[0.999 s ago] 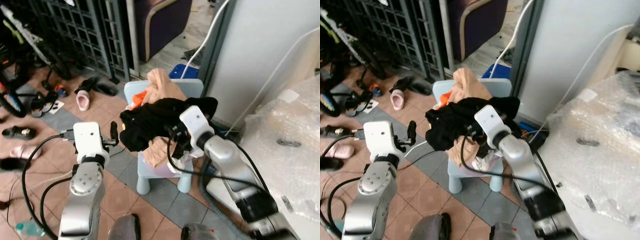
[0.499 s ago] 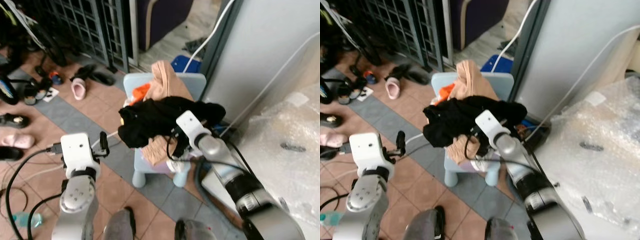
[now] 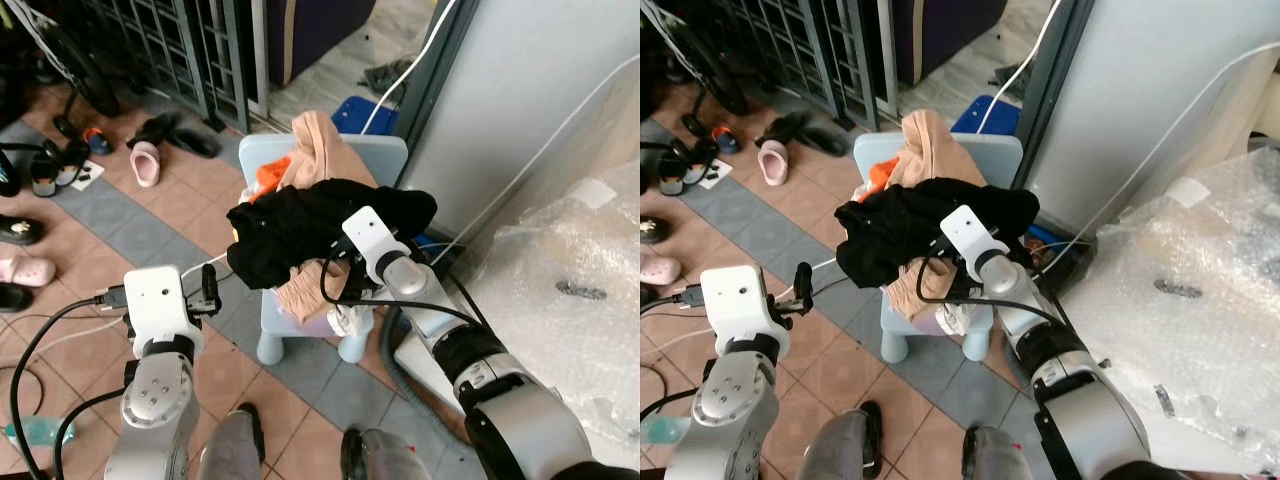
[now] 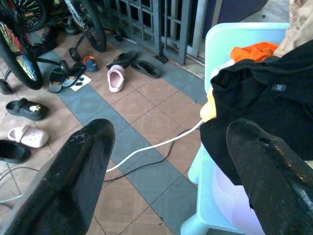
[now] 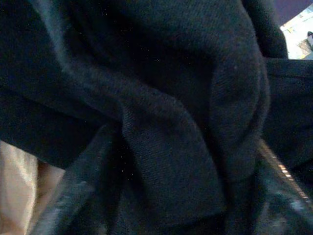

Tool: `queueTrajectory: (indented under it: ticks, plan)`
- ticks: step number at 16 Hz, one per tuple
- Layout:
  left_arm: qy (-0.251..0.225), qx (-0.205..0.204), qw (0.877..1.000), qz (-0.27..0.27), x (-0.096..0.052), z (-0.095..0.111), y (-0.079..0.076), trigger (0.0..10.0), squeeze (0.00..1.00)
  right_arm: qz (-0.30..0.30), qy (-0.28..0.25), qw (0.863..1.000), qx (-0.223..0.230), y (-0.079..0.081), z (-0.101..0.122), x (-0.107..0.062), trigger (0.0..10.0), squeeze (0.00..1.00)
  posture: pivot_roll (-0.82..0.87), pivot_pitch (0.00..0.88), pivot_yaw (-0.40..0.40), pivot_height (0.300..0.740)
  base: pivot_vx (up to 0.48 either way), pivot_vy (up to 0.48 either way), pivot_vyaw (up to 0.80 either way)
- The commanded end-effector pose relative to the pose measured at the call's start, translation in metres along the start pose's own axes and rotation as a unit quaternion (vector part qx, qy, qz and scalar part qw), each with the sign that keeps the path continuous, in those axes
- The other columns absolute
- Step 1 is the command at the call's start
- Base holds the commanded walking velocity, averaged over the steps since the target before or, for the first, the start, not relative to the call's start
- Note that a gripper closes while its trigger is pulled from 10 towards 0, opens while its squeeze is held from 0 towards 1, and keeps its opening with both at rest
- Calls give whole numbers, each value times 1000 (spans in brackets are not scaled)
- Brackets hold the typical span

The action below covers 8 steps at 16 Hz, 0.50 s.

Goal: Clothes washing

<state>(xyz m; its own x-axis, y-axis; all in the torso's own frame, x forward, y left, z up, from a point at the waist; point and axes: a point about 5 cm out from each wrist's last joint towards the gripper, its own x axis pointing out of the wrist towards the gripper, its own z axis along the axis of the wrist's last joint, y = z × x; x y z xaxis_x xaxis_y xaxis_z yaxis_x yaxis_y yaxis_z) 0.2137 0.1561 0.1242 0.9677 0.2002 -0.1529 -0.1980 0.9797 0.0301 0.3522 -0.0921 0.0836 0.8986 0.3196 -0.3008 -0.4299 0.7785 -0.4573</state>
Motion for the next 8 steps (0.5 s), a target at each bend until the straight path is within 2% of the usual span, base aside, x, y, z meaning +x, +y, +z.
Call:
queueTrajectory:
  ticks: [1,8]
  plan:
    - [5,-10,1000,-2,0,0,-7,10000,0,15,2,1000,-1,5,-6,0,0,0,127,219,-72,740,0,0,0]
    - [-2,-16,1000,-2,10,3,-12,10000,0,30,-33,999,14,13,5,4,0,0,107,187,-81,740,0,0,0]
